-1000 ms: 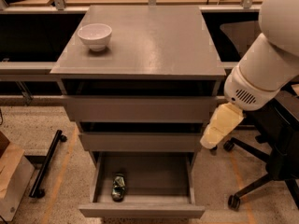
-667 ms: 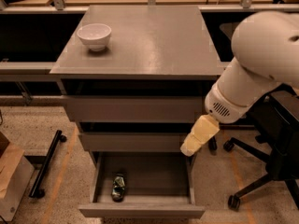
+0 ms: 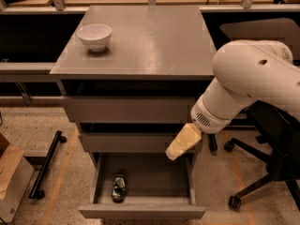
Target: Pick green can from bottom drawer and place on counter
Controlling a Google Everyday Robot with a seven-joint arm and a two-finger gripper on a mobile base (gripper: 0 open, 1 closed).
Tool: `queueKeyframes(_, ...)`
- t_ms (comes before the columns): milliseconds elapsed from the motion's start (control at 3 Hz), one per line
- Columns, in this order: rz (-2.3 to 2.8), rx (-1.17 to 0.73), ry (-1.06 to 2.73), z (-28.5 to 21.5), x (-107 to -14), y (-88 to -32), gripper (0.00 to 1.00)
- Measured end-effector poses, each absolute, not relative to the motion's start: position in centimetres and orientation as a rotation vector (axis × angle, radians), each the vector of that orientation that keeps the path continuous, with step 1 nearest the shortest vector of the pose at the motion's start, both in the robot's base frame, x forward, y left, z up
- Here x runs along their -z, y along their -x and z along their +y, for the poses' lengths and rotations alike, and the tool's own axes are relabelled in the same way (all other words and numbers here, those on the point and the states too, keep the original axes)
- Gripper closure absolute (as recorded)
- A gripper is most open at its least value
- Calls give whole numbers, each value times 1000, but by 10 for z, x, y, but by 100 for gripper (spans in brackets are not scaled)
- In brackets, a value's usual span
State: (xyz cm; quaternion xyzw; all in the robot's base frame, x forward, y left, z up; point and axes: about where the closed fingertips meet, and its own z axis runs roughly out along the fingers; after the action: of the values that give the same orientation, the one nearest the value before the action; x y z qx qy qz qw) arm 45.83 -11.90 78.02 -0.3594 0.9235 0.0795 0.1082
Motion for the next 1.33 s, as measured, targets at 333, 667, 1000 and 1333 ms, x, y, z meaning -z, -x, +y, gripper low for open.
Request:
queueKeyframes(333, 2725, -253, 1045, -122, -777, -456, 0)
queueKeyframes(667, 2748, -359, 988, -112, -756, -455, 0)
queueKeyframes(1000, 2775, -435, 888, -93, -718, -464, 0)
queueKeyframes(1333, 2796, -482, 811, -72, -679, -478, 0)
